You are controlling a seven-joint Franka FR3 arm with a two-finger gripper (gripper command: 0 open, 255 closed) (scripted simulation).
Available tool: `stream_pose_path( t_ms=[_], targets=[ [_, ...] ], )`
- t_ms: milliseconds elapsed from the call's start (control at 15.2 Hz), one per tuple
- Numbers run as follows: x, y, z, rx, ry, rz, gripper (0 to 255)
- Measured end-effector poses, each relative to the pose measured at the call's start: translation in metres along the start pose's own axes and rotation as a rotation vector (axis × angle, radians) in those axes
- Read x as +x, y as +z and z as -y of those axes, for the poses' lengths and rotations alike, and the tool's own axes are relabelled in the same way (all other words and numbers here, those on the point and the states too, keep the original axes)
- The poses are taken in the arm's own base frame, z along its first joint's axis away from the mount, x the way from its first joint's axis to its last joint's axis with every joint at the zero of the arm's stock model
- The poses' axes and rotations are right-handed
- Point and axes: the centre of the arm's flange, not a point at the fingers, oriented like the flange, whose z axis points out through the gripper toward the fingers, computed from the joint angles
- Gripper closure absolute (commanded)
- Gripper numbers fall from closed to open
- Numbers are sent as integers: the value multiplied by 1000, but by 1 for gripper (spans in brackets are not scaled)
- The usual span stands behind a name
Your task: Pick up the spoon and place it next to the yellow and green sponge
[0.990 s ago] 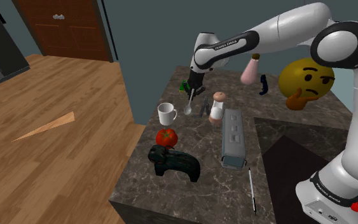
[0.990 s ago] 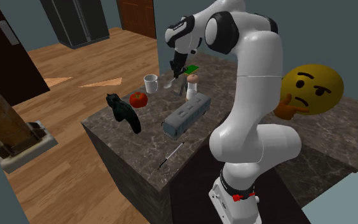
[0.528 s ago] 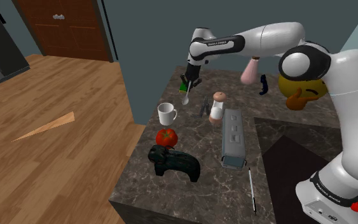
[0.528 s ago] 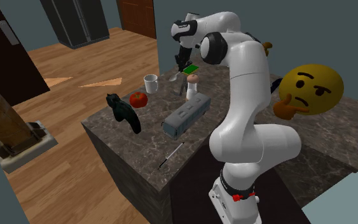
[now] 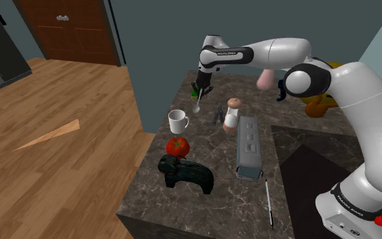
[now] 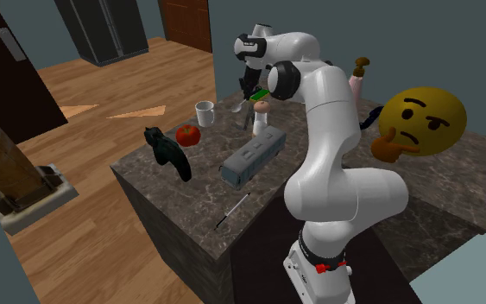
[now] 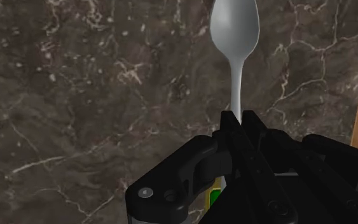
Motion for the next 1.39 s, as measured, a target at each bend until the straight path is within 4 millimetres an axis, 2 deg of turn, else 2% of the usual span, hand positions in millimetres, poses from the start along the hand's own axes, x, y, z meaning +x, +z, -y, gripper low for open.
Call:
stream_pose_path(
  t_ms=[528, 990, 1056, 1386],
  targets=[
    [8, 42, -7, 2, 0, -2, 255],
    [8, 45, -7, 7, -1, -6, 255],
    [9, 46, -7, 7, -1, -6, 0],
    [8, 52, -10, 0, 0, 0, 0]
  ],
)
